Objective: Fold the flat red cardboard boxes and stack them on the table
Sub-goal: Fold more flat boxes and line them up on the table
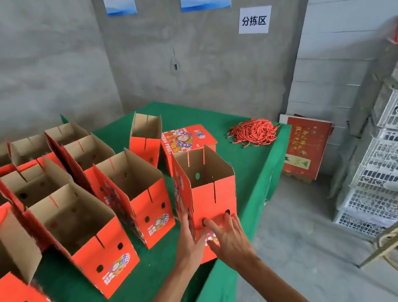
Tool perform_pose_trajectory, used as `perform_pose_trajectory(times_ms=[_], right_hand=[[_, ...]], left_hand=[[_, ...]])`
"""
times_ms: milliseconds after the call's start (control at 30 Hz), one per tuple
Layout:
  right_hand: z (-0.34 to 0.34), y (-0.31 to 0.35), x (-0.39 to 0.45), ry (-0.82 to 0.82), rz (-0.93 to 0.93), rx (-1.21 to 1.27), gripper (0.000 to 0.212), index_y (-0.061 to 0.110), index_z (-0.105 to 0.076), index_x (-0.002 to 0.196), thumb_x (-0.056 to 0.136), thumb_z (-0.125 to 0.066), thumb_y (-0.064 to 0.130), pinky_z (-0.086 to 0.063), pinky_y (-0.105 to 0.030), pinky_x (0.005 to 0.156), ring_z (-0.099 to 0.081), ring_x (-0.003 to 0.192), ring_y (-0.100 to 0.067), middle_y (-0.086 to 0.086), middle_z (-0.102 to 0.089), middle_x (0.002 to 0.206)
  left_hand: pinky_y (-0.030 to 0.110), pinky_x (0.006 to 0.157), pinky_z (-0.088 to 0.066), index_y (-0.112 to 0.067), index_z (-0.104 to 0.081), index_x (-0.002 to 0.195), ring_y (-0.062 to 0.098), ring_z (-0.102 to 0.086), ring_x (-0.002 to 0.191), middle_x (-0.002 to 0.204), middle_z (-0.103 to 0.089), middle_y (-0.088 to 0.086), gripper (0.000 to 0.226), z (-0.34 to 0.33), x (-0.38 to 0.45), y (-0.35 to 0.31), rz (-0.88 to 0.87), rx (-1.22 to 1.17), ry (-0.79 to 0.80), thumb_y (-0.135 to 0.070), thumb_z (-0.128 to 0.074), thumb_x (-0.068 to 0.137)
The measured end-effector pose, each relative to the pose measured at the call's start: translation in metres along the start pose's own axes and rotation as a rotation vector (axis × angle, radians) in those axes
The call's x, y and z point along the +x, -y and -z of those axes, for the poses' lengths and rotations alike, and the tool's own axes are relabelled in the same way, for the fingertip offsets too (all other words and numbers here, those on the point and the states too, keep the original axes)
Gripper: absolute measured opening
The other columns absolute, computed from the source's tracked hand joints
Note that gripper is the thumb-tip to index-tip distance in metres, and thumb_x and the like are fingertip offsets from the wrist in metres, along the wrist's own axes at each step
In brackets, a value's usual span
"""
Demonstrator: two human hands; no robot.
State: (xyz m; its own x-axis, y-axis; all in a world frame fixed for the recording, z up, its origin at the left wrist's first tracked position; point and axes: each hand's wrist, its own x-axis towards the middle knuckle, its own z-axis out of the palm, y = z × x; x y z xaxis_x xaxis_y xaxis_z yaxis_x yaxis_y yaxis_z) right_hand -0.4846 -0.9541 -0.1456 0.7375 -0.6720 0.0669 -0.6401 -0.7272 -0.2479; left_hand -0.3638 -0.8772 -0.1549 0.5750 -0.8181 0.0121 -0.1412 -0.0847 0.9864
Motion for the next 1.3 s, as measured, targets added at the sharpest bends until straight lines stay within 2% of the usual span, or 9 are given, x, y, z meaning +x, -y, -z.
perform_pose_trajectory(times_ms=[67,133,333,533,733,867,1033,1200,1300], right_hand=[[-0.004,-0.009,0.021,0.005,0.009,0.04,0.054,0.037,-0.036,0.154,0.103,-0.051,0.038,-0.013,-0.046,0.128,-0.031,0.147,-0.044,-0.027,-0.039,0.146],[-0.008,-0.018,0.045,0.015,0.029,0.054,0.053,0.036,-0.035,0.155,0.104,-0.051,0.037,-0.013,-0.045,0.128,-0.026,0.15,-0.044,-0.029,-0.037,0.149],[-0.029,-0.041,0.115,0.097,0.098,0.032,0.058,0.035,-0.03,0.158,0.103,-0.05,0.04,-0.014,-0.041,0.128,-0.02,0.153,-0.042,-0.031,-0.028,0.156],[-0.056,-0.058,0.182,0.201,0.189,0.053,0.052,0.032,-0.04,0.155,0.104,-0.049,0.035,-0.026,-0.039,0.125,-0.033,0.148,-0.035,-0.022,-0.031,0.155],[-0.073,-0.063,0.233,0.247,0.223,0.074,0.054,0.037,-0.033,0.154,0.103,-0.052,0.032,-0.037,-0.04,0.12,-0.036,0.146,-0.035,-0.017,-0.025,0.157],[-0.074,-0.064,0.258,0.28,0.22,0.081,0.059,0.039,-0.03,0.154,0.102,-0.056,0.03,-0.034,-0.043,0.122,-0.033,0.148,-0.039,-0.021,-0.016,0.161],[-0.068,-0.068,0.278,0.283,0.207,0.148,0.052,0.041,-0.036,0.155,0.106,-0.052,0.032,-0.024,-0.046,0.127,-0.02,0.155,-0.041,-0.021,-0.005,0.167],[-0.06,-0.076,0.265,0.138,0.235,0.217,0.043,0.036,-0.05,0.147,0.106,-0.048,0.023,-0.049,-0.045,0.109,-0.058,0.127,-0.039,-0.01,-0.03,0.16],[-0.053,-0.075,0.241,0.001,0.202,0.257,0.037,0.032,-0.059,0.142,0.106,-0.05,0.036,-0.056,-0.042,0.095,-0.067,0.116,-0.029,0.003,-0.058,0.145]], left_hand=[[0.037,0.115,-0.046,-0.041,-0.025,0.159,0.003,-0.053,0.136,0.156,-0.048,-0.01,0.078,-0.001,0.018,0.004,0.011,-0.01,-0.007,-0.029,-0.071,0.098],[0.045,0.118,-0.042,-0.042,-0.024,0.159,0.009,-0.048,0.142,0.16,-0.042,-0.008,0.079,-0.001,0.04,0.007,0.008,0.001,-0.012,-0.029,-0.071,0.097],[0.046,0.12,-0.041,-0.034,-0.024,0.16,0.01,-0.048,0.142,0.158,-0.046,-0.004,0.078,-0.002,0.108,0.028,0.011,-0.043,-0.069,-0.03,-0.07,0.098],[0.036,0.124,-0.03,-0.025,-0.013,0.164,0.01,-0.033,0.15,0.167,-0.028,-0.003,0.077,-0.009,0.157,0.054,0.032,0.043,-0.185,-0.023,-0.061,0.104],[0.048,0.126,-0.029,-0.029,-0.006,0.164,0.015,-0.027,0.155,0.169,-0.022,-0.003,0.082,-0.011,0.206,0.06,0.116,0.101,-0.265,-0.015,-0.059,0.104],[0.044,0.128,-0.021,-0.028,0.001,0.165,0.013,-0.016,0.158,0.172,-0.01,-0.005,0.092,-0.006,0.227,0.055,0.162,0.136,-0.233,-0.007,-0.06,0.1],[0.044,0.129,-0.02,-0.032,0.002,0.165,0.012,-0.017,0.158,0.173,-0.011,-0.005,0.091,0.002,0.241,0.048,0.19,0.07,-0.182,-0.006,-0.058,0.101],[0.047,0.126,-0.028,-0.03,-0.008,0.166,0.018,-0.033,0.153,0.168,-0.029,-0.004,0.082,0.003,0.235,0.041,0.28,0.019,-0.175,-0.014,-0.059,0.104],[0.044,0.12,-0.039,-0.023,-0.039,0.157,0.016,-0.047,0.141,0.153,-0.049,-0.003,0.056,0.006,0.217,0.032,0.323,0.034,-0.215,-0.024,-0.058,0.105]])
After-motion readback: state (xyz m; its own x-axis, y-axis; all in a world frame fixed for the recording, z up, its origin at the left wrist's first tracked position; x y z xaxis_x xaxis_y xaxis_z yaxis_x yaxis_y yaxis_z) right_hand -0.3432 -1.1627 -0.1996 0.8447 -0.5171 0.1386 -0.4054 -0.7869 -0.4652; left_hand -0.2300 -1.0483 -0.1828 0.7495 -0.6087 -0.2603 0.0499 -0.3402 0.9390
